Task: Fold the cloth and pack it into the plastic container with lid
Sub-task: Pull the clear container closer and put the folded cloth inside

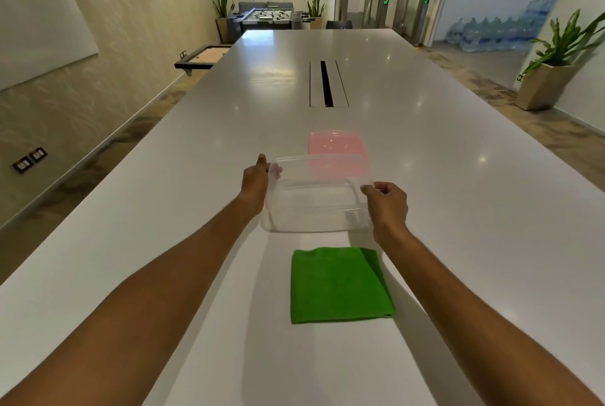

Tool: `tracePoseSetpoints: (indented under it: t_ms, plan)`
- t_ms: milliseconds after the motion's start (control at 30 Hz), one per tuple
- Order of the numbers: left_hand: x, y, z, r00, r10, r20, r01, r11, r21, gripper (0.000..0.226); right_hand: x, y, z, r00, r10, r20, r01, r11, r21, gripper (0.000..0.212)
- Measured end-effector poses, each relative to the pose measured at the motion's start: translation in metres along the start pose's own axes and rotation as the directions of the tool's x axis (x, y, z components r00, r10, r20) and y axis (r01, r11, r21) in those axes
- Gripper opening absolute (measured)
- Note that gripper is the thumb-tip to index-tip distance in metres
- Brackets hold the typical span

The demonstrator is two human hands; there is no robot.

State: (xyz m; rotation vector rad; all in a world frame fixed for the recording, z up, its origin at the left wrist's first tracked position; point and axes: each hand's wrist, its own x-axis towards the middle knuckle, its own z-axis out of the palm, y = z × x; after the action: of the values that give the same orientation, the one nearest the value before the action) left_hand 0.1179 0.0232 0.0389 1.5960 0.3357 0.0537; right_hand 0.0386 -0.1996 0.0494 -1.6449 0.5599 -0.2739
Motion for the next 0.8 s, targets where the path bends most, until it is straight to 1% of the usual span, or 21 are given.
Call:
tracePoseSetpoints:
  t_ms: [100, 200, 267, 300, 367, 433, 533, 600, 667, 700, 767, 800]
  plan:
    - [-0.002, 0.001, -0.002, 1.0, -0.02, 0.022, 0.019, 0.999, 0.025, 0.055, -0.001, 0.002, -0.002, 0.999, 0.019, 0.026, -0.019, 1.0, 0.001, 0.035]
    - [-0.004, 0.003, -0.009, 0.998, -0.046, 0.036, 0.046, 0.999, 0.009, 0.053, 0.0, 0.003, -0.007, 0.994, 0.031, 0.101, -0.032, 0.999, 0.009, 0.034]
    - [-0.006, 0.003, -0.015, 0.999, -0.049, -0.006, 0.048, 0.998, -0.028, 0.05, -0.002, 0.002, -0.015, 0.989, 0.004, 0.147, -0.003, 1.0, -0.005, 0.026]
    - [-0.007, 0.002, -0.019, 0.998, -0.043, -0.049, 0.041, 0.998, -0.041, 0.048, -0.003, 0.002, -0.021, 0.989, -0.022, 0.144, 0.026, 0.999, -0.027, 0.026]
    - [-0.011, 0.0, -0.029, 0.992, -0.033, -0.121, 0.027, 0.998, -0.056, 0.043, -0.007, 0.003, -0.035, 0.991, -0.083, 0.106, 0.095, 0.989, -0.11, 0.03]
    - [-0.021, -0.006, -0.041, 0.985, -0.022, -0.174, 0.011, 0.998, -0.066, 0.04, -0.012, 0.007, -0.05, 0.988, -0.098, 0.116, 0.124, 0.962, -0.243, 0.034]
    - [-0.046, -0.017, -0.058, 0.974, -0.027, -0.227, 0.007, 0.996, -0.088, 0.04, -0.022, 0.013, -0.065, 0.976, -0.014, 0.217, 0.116, 0.877, -0.467, 0.044]
    - [-0.067, -0.025, -0.063, 0.968, -0.053, -0.244, 0.031, 0.995, -0.093, 0.041, -0.031, 0.017, -0.07, 0.962, 0.036, 0.27, 0.138, 0.788, -0.599, 0.047]
    - [-0.089, -0.032, -0.062, 0.971, -0.115, -0.208, 0.101, 0.992, -0.081, 0.041, -0.04, 0.024, -0.072, 0.952, 0.055, 0.301, 0.177, 0.703, -0.689, 0.053]
    - [-0.101, -0.036, -0.059, 0.974, -0.154, -0.164, 0.146, 0.987, -0.061, 0.04, -0.043, 0.026, -0.072, 0.949, 0.064, 0.31, 0.191, 0.665, -0.722, 0.055]
    - [-0.122, -0.04, -0.051, 0.974, -0.22, -0.055, 0.222, 0.975, 0.032, 0.044, -0.049, 0.03, -0.071, 0.934, 0.105, 0.34, 0.21, 0.609, -0.765, 0.056]
    - [-0.131, -0.041, -0.046, 0.973, -0.23, -0.009, 0.23, 0.968, 0.097, 0.048, -0.051, 0.031, -0.07, 0.92, 0.144, 0.365, 0.212, 0.602, -0.77, 0.057]
